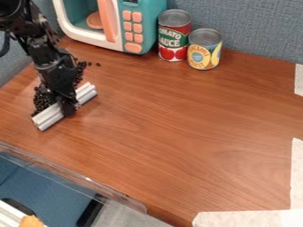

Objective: Sweep into pile

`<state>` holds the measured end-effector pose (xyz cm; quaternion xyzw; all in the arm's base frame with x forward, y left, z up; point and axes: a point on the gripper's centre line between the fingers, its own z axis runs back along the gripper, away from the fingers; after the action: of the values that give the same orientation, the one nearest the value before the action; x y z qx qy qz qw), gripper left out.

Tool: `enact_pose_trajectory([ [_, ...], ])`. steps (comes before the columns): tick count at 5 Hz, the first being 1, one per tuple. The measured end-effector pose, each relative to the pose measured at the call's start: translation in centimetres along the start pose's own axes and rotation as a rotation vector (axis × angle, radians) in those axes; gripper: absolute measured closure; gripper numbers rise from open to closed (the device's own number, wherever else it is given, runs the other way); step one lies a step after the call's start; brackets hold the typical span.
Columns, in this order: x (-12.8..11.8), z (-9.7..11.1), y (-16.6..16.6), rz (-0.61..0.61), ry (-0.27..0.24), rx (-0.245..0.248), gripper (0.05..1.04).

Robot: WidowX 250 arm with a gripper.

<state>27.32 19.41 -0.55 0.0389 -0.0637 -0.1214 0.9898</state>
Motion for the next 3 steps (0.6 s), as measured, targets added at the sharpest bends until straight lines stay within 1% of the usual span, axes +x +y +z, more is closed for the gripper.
enact_pose_trajectory([
  [3, 1.7, -0.6, 4.4, 0.038, -0.002, 0.01, 0.705],
])
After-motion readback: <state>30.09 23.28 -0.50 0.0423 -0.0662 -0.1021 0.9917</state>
